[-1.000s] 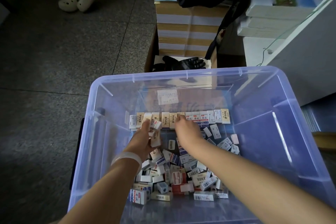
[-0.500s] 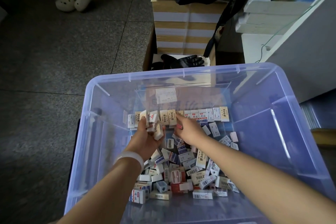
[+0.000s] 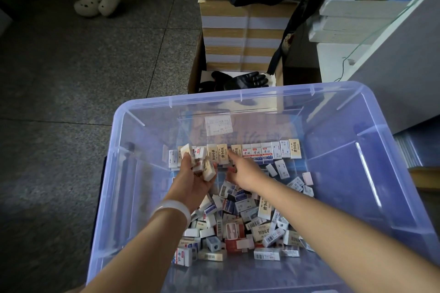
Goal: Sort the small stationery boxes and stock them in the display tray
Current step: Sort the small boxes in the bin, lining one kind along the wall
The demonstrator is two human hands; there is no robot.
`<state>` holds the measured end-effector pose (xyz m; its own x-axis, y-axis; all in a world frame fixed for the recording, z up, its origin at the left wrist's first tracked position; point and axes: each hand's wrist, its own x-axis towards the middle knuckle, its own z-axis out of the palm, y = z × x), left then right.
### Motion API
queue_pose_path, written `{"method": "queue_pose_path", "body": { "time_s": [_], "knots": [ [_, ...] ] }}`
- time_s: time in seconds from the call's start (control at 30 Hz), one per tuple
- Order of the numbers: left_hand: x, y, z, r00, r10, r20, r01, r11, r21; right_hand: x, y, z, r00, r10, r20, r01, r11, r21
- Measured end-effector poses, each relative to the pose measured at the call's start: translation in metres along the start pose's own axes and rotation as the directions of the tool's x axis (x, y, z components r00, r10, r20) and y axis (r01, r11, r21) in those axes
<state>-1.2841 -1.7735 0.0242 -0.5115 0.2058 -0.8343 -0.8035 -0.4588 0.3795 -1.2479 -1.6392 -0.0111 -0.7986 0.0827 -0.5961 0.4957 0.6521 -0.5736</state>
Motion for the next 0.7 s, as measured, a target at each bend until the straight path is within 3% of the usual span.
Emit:
{"method": "queue_pose_path", "body": {
  "time_s": [0.17, 0.33, 0.5, 0.6, 0.7],
  "knots": [
    [0.001, -0.001, -0.005, 0.997, 0.010, -0.074, -0.007, 0.999, 0.043, 0.002, 0.001, 0.004, 0.997, 0.019, -0.072, -0.022, 0.999, -0.038],
    [0.003, 0.004, -0.006, 0.999, 0.026, -0.036, -0.030, 0.995, -0.098, -0.002, 0.000, 0.001, 1.000, 0.005, 0.003, -0.006, 0.999, 0.042],
    [0.003, 0.004, -0.008, 0.999, 0.003, -0.039, -0.006, 0.998, -0.065, -0.002, -0.002, -0.004, 1.000, 0.003, -0.008, -0.002, 0.996, 0.087],
    [0.003, 0.002, -0.011, 0.998, -0.003, -0.065, 0.004, 1.000, 0.006, -0.006, 0.002, -0.013, 0.997, 0.015, -0.082, 0.003, 0.975, 0.222],
    [0.003, -0.005, -0.013, 0.997, 0.031, -0.073, -0.015, 0.976, 0.216, -0.007, 0.012, -0.017, 0.956, 0.173, -0.237, -0.045, 0.884, 0.465]
  ]
}}
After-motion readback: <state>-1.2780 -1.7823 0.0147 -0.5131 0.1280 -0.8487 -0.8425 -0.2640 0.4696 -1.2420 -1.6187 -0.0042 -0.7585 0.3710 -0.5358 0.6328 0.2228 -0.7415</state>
